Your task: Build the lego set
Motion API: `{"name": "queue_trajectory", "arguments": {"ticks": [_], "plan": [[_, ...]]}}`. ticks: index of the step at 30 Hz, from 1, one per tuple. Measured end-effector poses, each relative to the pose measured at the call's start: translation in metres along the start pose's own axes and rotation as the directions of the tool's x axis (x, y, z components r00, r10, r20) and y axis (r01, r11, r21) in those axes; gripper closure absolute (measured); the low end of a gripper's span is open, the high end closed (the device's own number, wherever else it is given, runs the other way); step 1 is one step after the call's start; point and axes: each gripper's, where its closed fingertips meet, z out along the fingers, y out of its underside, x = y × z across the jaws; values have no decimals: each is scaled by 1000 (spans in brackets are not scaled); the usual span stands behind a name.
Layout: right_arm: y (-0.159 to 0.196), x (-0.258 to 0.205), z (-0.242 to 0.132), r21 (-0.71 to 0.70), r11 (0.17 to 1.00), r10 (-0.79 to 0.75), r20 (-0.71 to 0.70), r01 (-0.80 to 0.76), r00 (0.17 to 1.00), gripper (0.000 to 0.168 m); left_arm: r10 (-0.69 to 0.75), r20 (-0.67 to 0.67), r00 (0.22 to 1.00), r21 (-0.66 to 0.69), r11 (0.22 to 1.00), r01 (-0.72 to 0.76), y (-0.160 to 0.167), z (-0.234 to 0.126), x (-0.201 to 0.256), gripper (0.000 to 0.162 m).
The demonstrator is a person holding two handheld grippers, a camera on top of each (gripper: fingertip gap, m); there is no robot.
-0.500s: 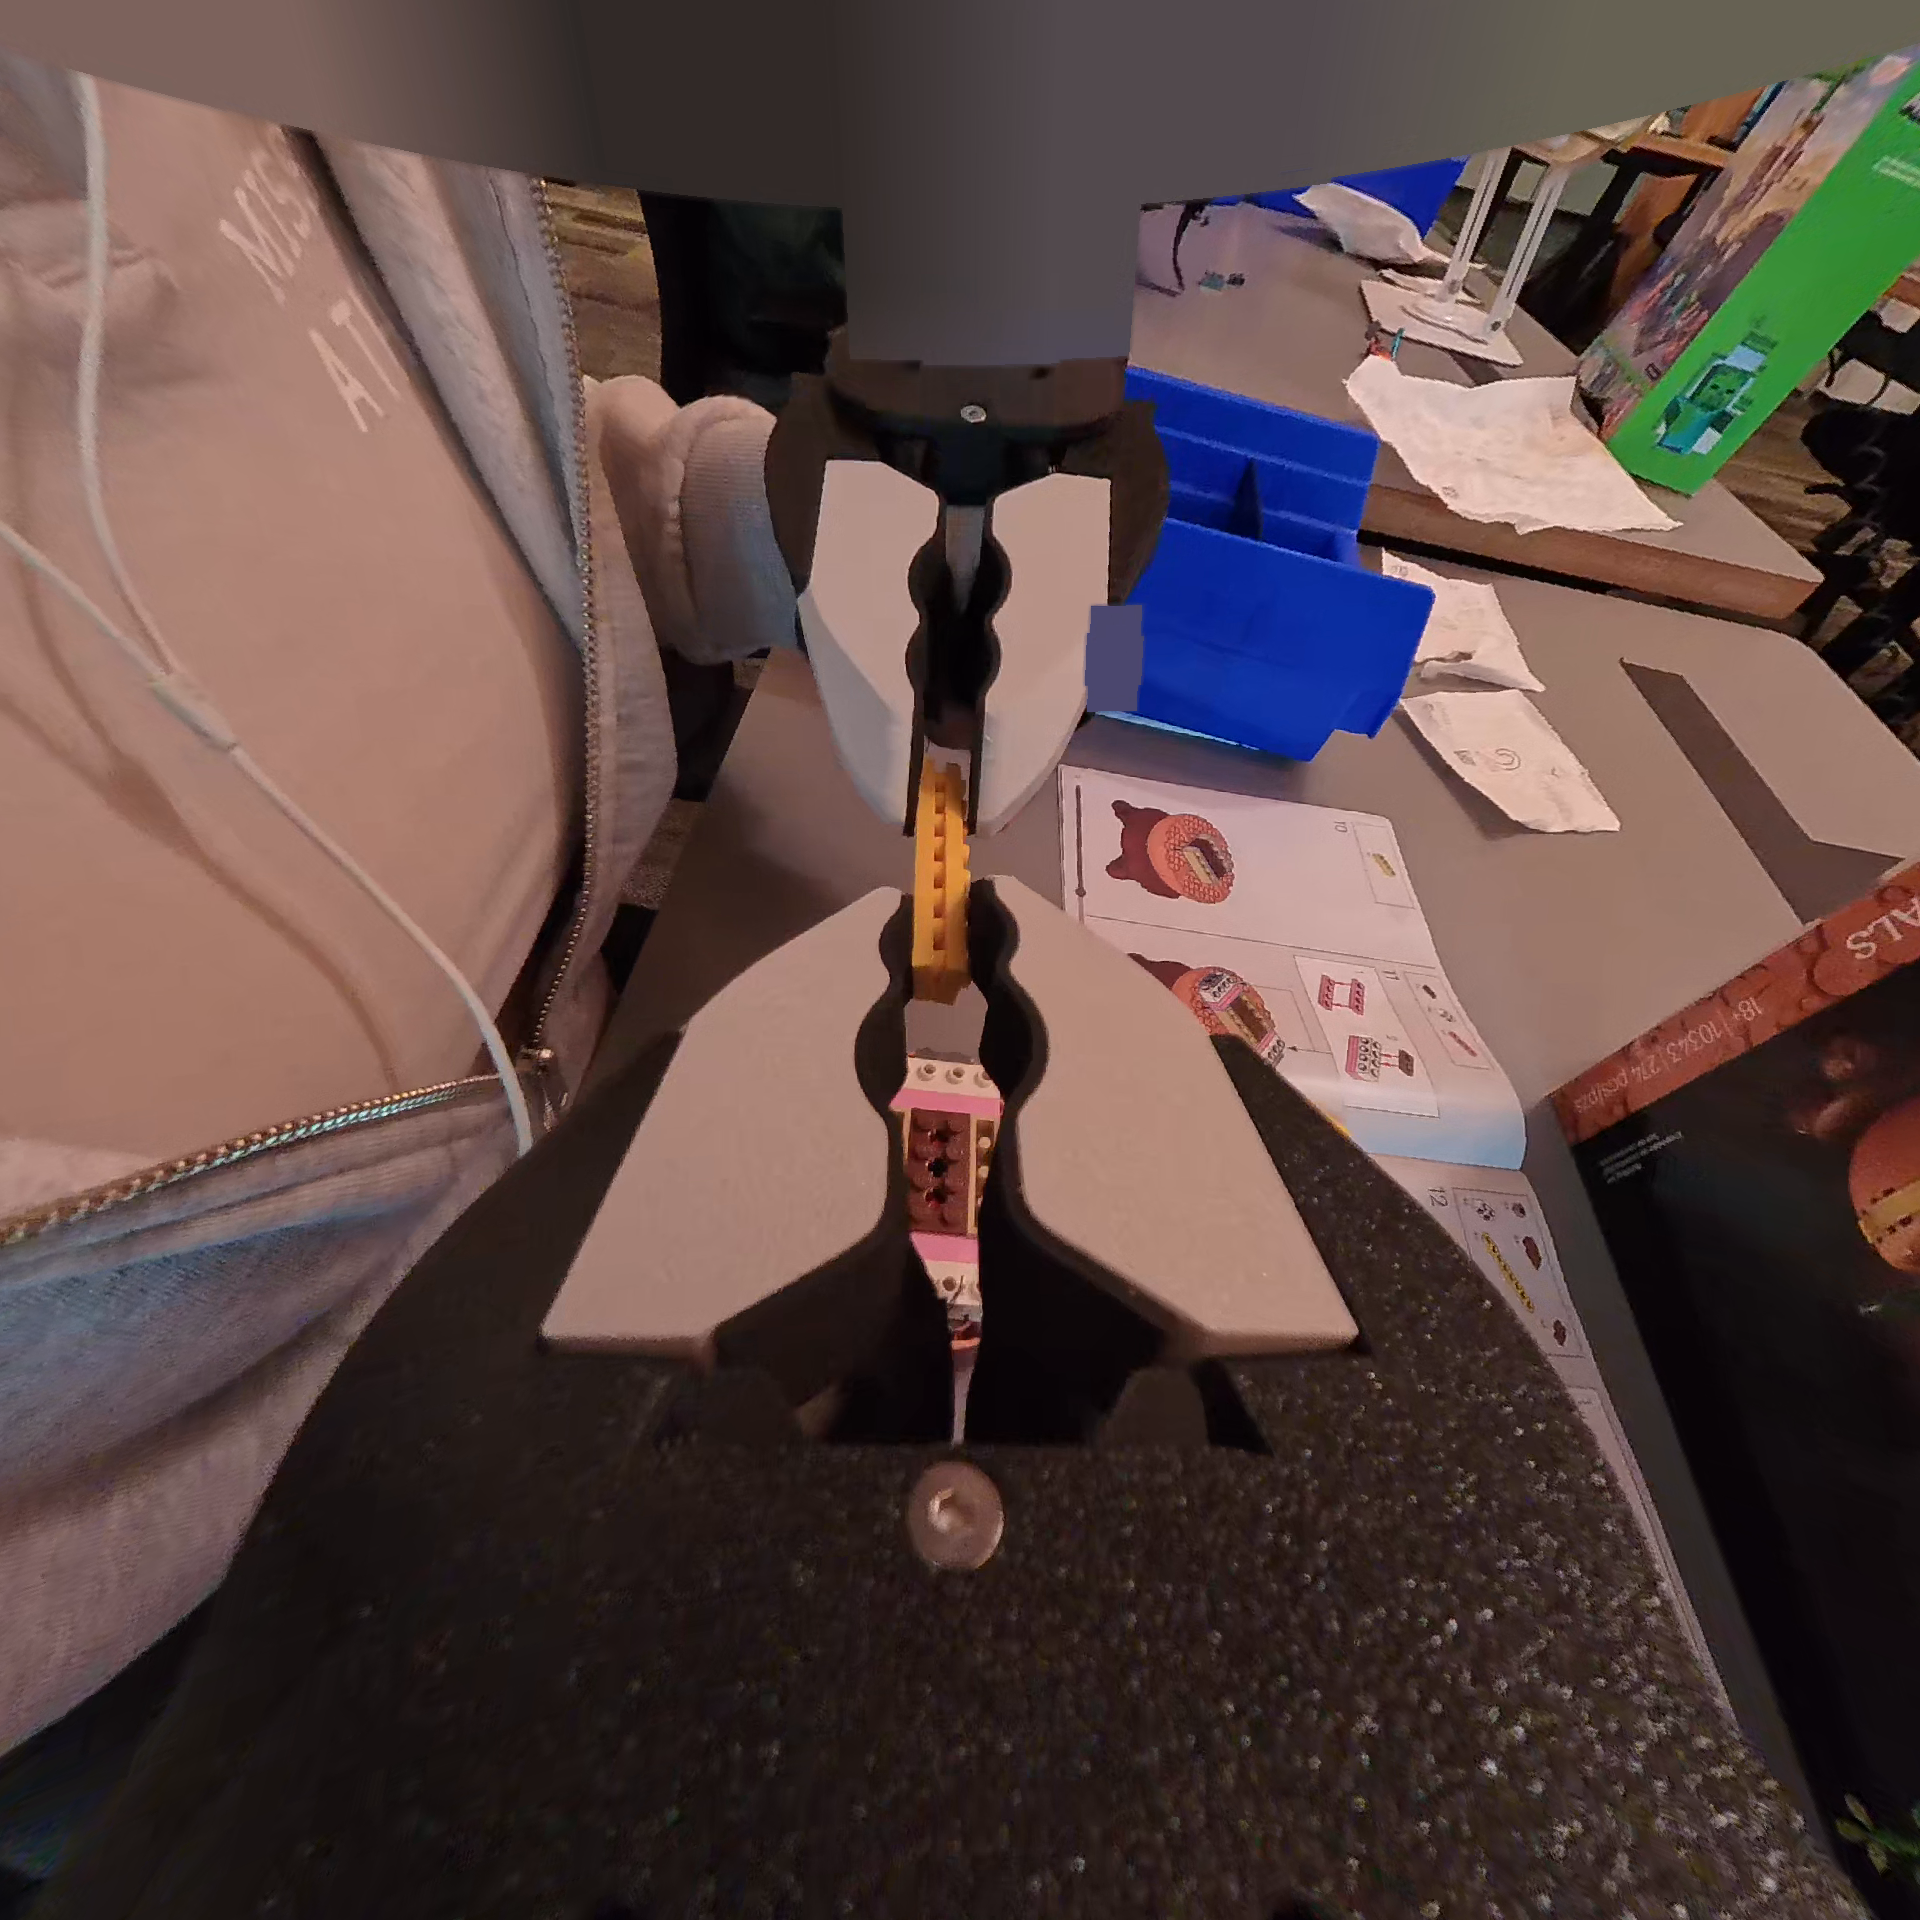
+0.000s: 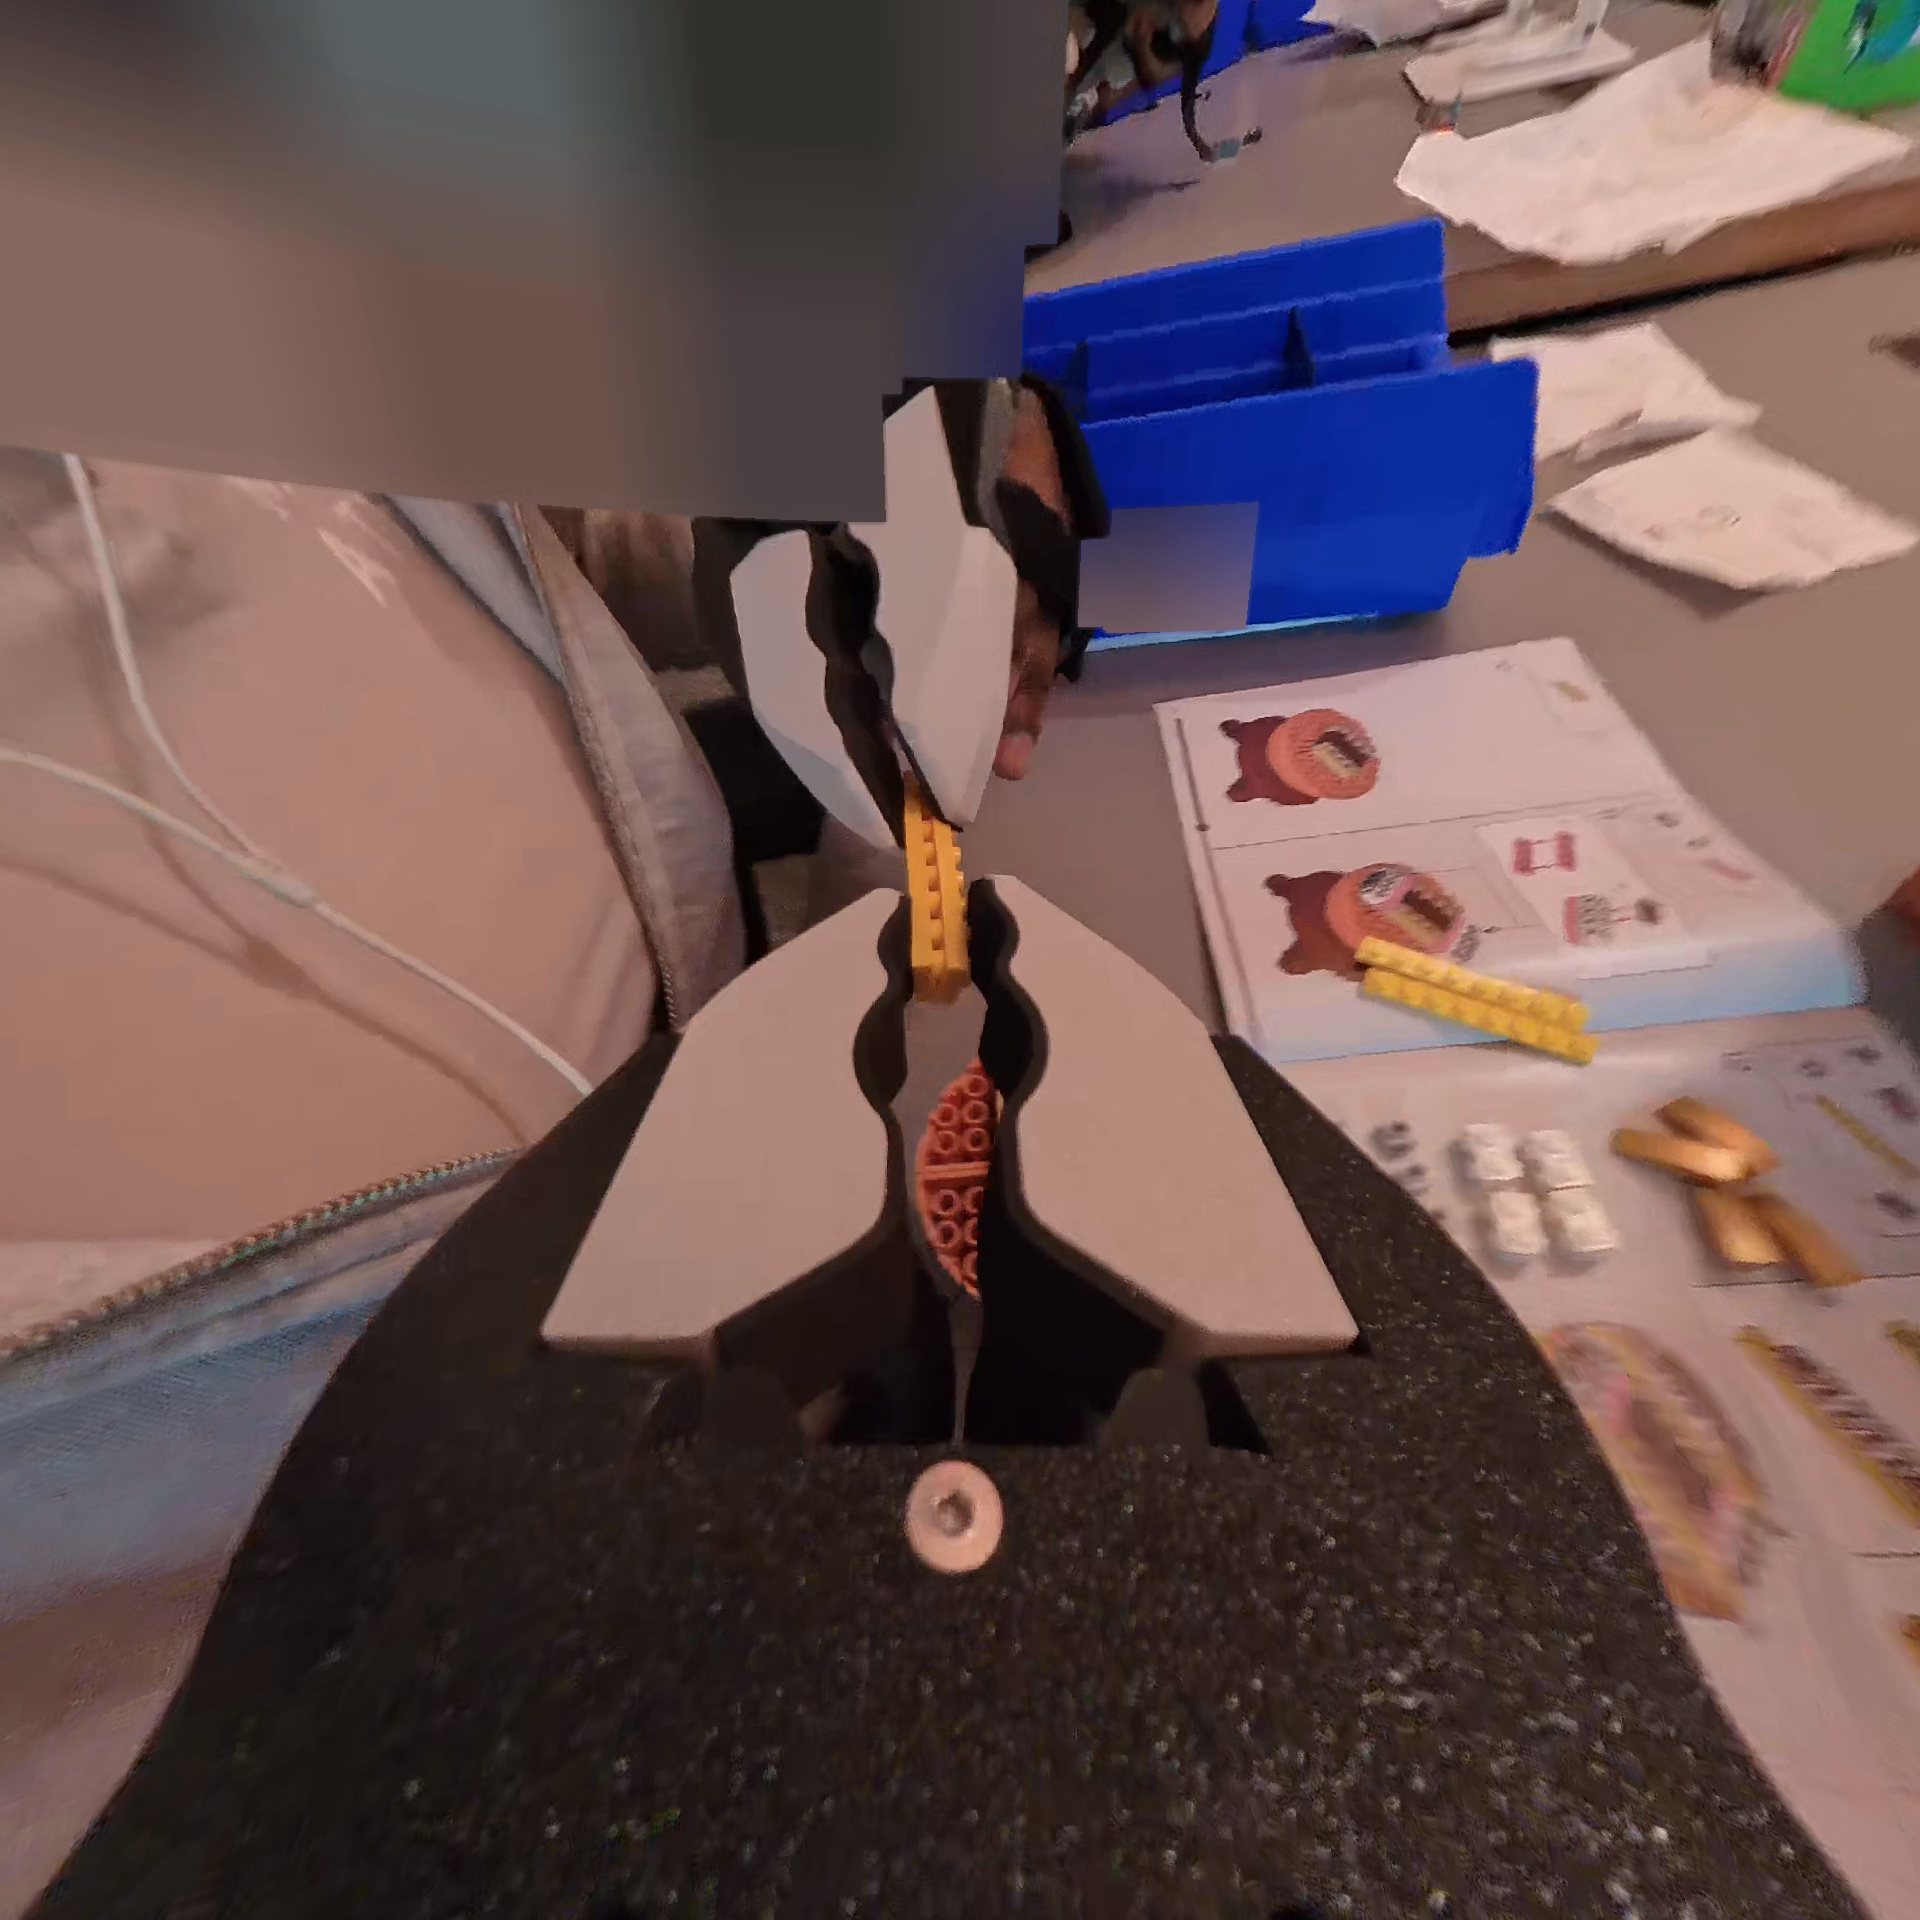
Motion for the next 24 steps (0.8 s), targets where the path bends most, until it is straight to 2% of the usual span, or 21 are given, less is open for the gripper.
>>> {"name": "queue_trajectory", "arguments": {"ticks": [3,5,8,10,12,14,15,17,18,21,24], "plan": [[7,-4,5,-4,981,192,65,-193,979,159,136,-1,991,-24,990,-136,0,0,7,160],[9,-3,6,17,973,229,74,-231,971,159,178,-12,984,-50,983,-179,3,0,9,161],[0,-2,4,50,993,106,16,-107,994,159,-49,-62,997,17,999,51,-2,-3,2,160],[-8,-1,0,71,997,-19,-24,21,1000,159,-174,-58,983,92,980,178,-7,-4,-6,159],[-8,-1,0,54,993,-100,-40,102,994,159,-239,-41,970,110,964,242,-6,-5,-12,144],[-10,-2,0,51,985,-161,-55,164,985,159,-284,-70,956,95,952,289,-5,-4,-11,139],[-10,-1,0,47,979,-193,-68,197,979,159,-296,-87,951,91,948,304,-5,-3,-9,139],[-11,0,-2,20,956,-288,-102,292,952,159,-324,-121,938,79,939,334,-5,-1,-5,152],[-11,0,-2,0,946,-323,-112,325,940,159,-332,-113,937,75,937,341,-5,-1,-6,153],[-14,-2,-1,37,978,-201,-83,205,976,159,-257,-72,964,98,960,263,-8,-3,-7,154],[-15,-4,-1,108,993,42,4,-42,999,159,-92,-1,996,87,992,92,-12,-5,-8,154]]}}
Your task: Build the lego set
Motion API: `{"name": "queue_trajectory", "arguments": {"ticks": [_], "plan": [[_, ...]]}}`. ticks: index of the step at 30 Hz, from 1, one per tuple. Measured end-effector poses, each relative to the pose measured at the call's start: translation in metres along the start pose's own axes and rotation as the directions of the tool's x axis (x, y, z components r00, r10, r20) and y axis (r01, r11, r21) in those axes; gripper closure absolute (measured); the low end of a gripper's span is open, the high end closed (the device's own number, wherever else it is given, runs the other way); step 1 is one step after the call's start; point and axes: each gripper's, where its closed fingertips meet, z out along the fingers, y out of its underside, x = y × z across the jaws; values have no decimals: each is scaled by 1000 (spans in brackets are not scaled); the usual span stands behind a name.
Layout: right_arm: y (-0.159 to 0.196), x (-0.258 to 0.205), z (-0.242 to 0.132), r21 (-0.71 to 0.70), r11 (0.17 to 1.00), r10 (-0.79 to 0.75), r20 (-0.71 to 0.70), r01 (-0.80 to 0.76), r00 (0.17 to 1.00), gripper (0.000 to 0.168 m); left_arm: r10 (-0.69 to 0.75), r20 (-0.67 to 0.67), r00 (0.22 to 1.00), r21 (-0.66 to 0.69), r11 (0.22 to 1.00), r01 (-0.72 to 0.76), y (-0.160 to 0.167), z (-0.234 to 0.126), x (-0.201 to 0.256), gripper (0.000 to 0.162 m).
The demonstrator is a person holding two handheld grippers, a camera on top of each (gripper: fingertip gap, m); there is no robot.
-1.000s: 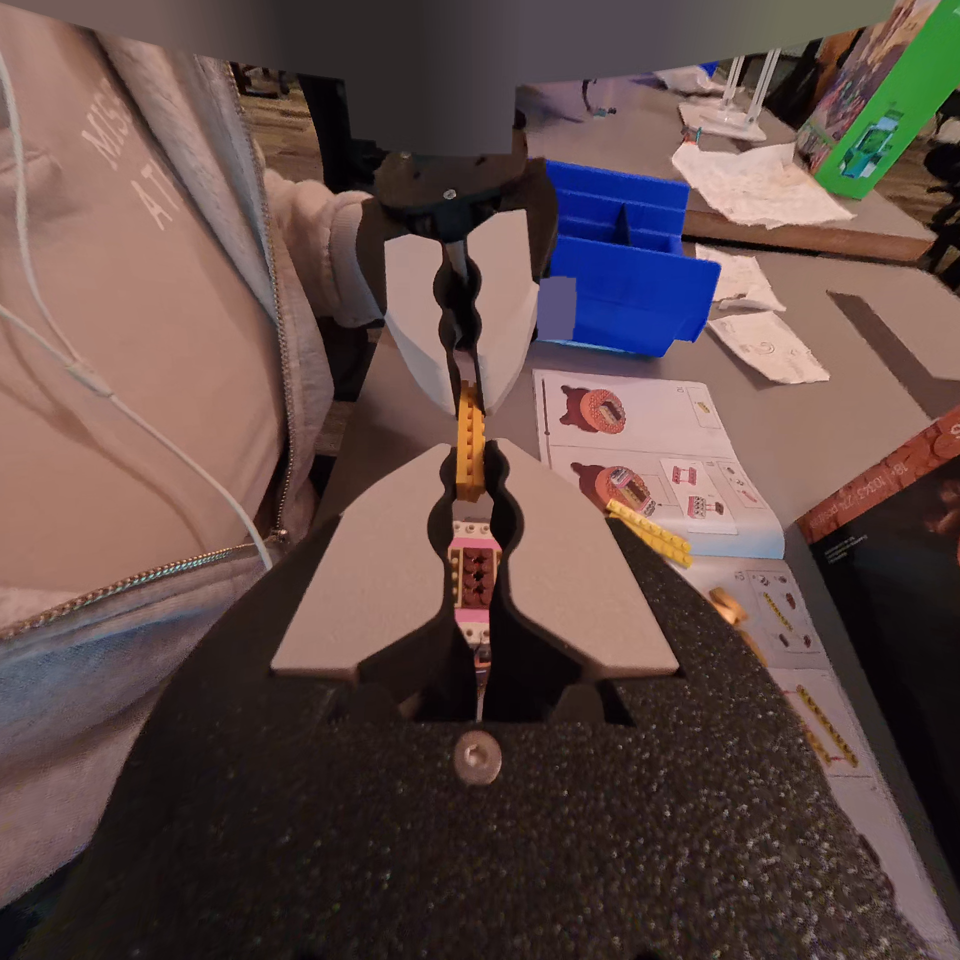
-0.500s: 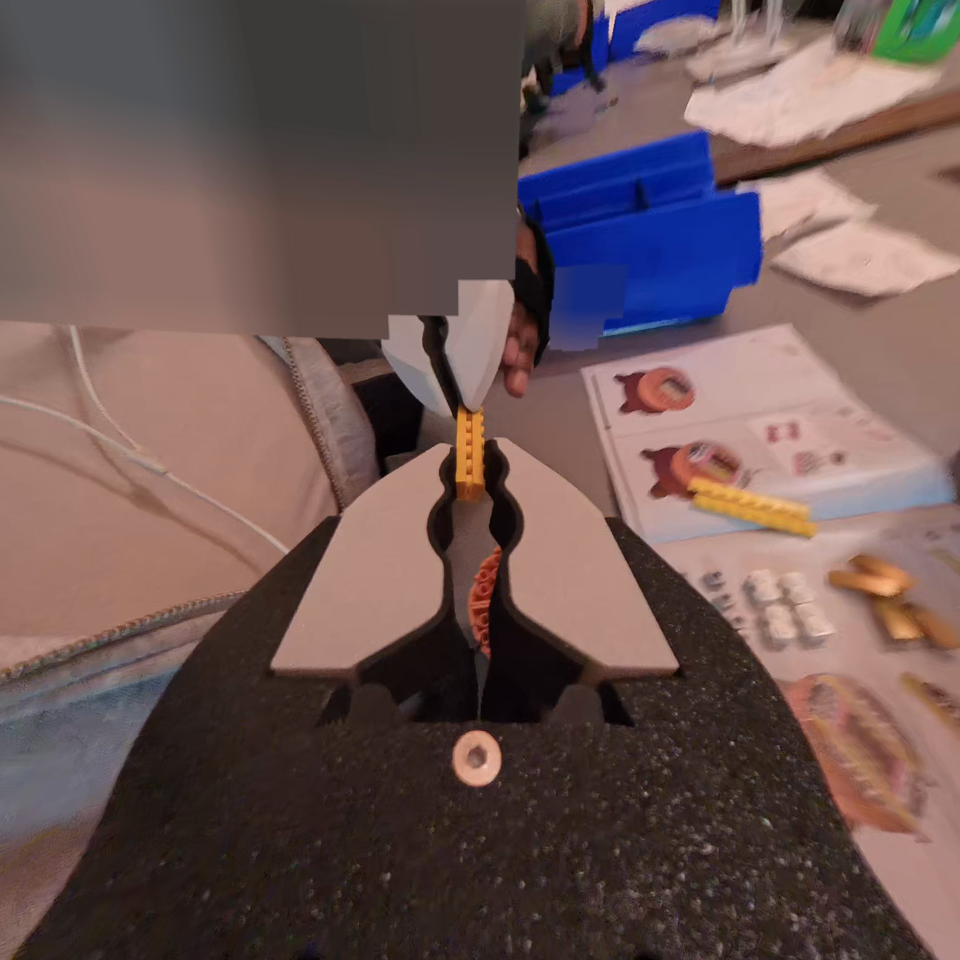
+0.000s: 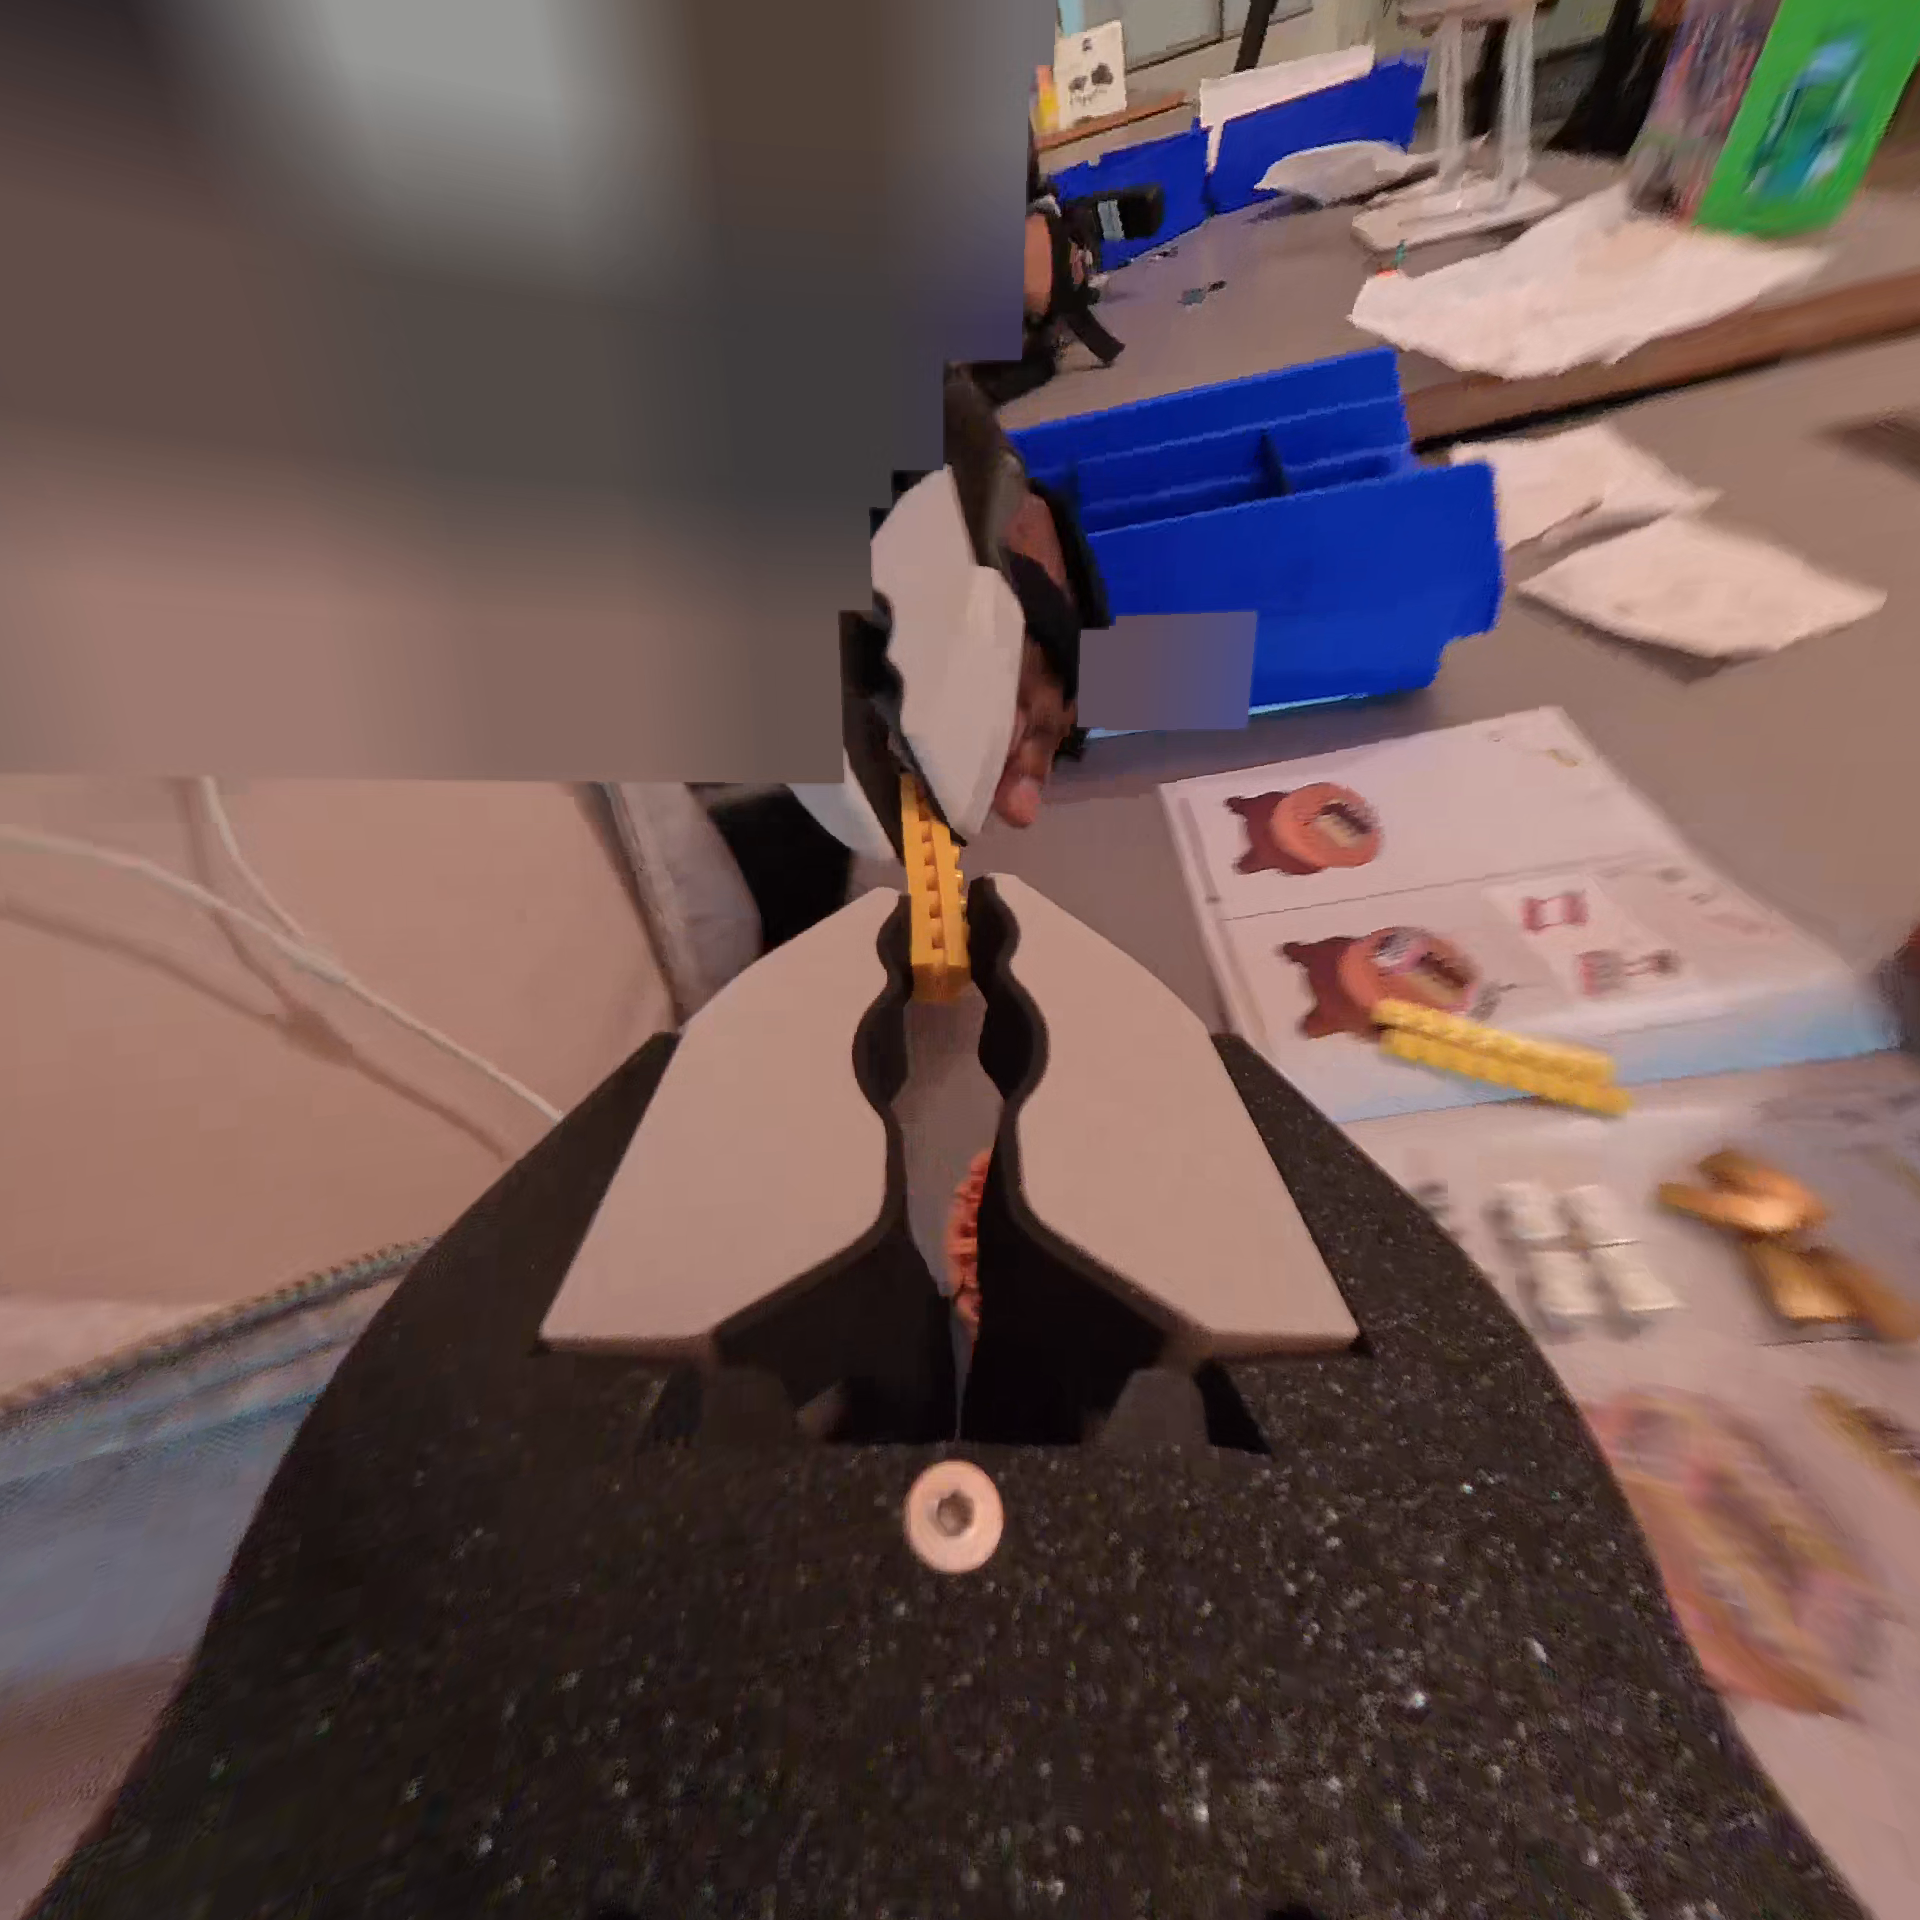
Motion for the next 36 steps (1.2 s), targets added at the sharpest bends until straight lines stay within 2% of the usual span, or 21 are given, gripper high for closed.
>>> {"name": "queue_trajectory", "arguments": {"ticks": [3,6,7,10,13,18,20,23,27,32,34,36], "plan": [[2,-2,0,41,973,223,102,-228,969,159,222,20,975,-70,973,-220,-1,1,4,155],[10,0,3,11,969,246,101,-249,964,159,300,-9,954,-115,947,-299,6,3,8,157],[11,0,4,9,976,215,87,-216,973,159,268,-16,963,-111,957,-268,9,3,8,157],[7,-3,3,14,996,-83,26,82,996,159,-18,-45,999,0,1000,18,5,1,8,155],[8,-3,3,-40,945,-326,-37,325,945,159,5,-27,1000,8,1000,-5,8,1,8,154],[2,-4,0,-54,884,-466,-60,464,883,159,-70,-38,997,22,997,70,3,2,6,152],[1,-4,0,-58,871,-490,-68,487,869,159,-110,-55,992,26,993,112,3,2,6,147],[2,-7,0,-37,864,-503,-58,502,862,158,-183,-81,980,55,981,188,1,2,7,153],[17,-4,4,-154,815,-572,-61,558,818,157,-153,-84,985,-14,988,152,12,4,12,154],[17,-4,3,-150,830,-549,-50,537,835,160,-3,-47,999,-71,997,0,13,6,14,154],[24,-6,5,-210,785,-599,-16,583,801,160,-12,-69,998,-93,996,5,17,7,18,154],[33,-5,7,-306,702,-669,27,644,742,160,-39,-114,993,-142,990,23,25,9,26,154]]}}
